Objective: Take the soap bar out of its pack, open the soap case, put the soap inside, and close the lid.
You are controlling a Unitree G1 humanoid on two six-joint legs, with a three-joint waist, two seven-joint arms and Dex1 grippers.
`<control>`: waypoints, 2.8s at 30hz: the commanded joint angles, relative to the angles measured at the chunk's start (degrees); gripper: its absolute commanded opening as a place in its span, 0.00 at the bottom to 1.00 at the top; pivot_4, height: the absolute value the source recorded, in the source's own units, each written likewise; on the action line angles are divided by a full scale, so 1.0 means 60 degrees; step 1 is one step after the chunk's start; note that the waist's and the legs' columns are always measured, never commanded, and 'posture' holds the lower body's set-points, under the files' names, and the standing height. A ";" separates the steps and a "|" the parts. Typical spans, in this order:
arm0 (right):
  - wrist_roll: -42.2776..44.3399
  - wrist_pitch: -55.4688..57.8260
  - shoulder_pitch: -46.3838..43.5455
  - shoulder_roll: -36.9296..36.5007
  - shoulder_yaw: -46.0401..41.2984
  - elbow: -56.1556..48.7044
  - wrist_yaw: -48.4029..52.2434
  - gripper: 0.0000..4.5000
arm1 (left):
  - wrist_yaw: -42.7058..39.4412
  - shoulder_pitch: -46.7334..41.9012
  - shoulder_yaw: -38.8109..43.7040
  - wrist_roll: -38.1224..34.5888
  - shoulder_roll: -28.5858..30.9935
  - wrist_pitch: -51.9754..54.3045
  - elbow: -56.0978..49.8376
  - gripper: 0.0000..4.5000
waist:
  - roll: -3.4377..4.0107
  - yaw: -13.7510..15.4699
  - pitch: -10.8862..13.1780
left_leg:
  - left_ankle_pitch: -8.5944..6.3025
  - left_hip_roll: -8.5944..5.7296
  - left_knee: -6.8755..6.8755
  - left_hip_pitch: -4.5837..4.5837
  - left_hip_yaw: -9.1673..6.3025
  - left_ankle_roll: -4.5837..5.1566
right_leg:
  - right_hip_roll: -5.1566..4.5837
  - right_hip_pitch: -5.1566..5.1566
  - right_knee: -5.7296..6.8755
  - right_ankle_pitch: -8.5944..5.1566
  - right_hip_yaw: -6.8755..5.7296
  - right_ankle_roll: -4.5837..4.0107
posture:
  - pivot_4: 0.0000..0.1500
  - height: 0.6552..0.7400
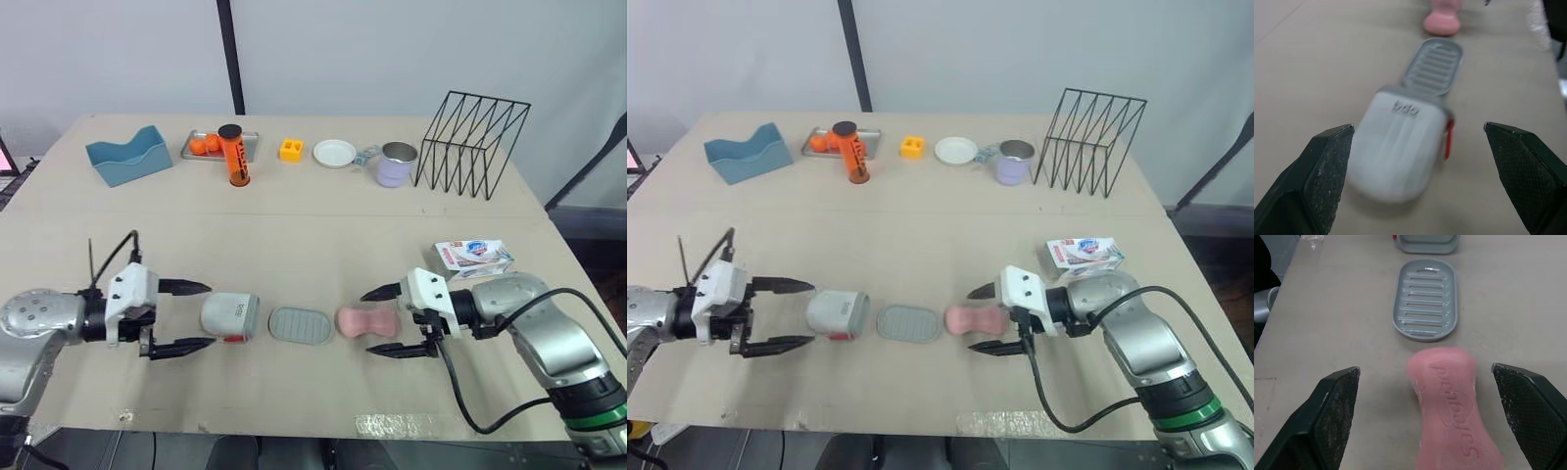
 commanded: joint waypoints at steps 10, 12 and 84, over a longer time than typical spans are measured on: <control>-0.0909 0.1164 -0.0605 -0.0171 0.0726 -0.0566 -0.0899 1.00 | -0.0582 0.0139 0.0357 0.0272 0.0285 -0.1508 0.0764 1.00 | 0.0000 -0.0004 0.0000 | 0.0000 0.0001 -0.0012 -0.0003 0.0009 0.0000 | -0.0004 -0.0009 -0.0004 -0.0002 0.0004 -0.0001 | 1.00 1.00; -0.1046 0.1150 -0.0677 -0.0232 0.0843 -0.0526 -0.0888 0.94 | -0.0574 0.0203 0.0325 0.0249 0.0274 -0.1507 0.0674 1.00 | 0.0000 -0.0004 0.0000 | 0.0000 0.0000 -0.0012 -0.0004 0.0008 0.0000 | -0.0004 -0.0010 -0.0004 -0.0002 0.0003 -0.0001 | 1.00 1.00; -0.0564 0.7263 -0.4405 0.2812 0.4392 -0.1962 -0.3287 0.37 | -0.0116 0.0122 -0.0254 0.0455 -0.0160 -0.1665 0.0450 1.00 | -0.0006 -0.0027 -0.0002 | 0.0009 0.0015 -0.0028 -0.0058 -0.0013 -0.0016 | 0.0001 -0.0079 0.0010 0.0003 -0.0024 -0.0022 | 1.00 1.00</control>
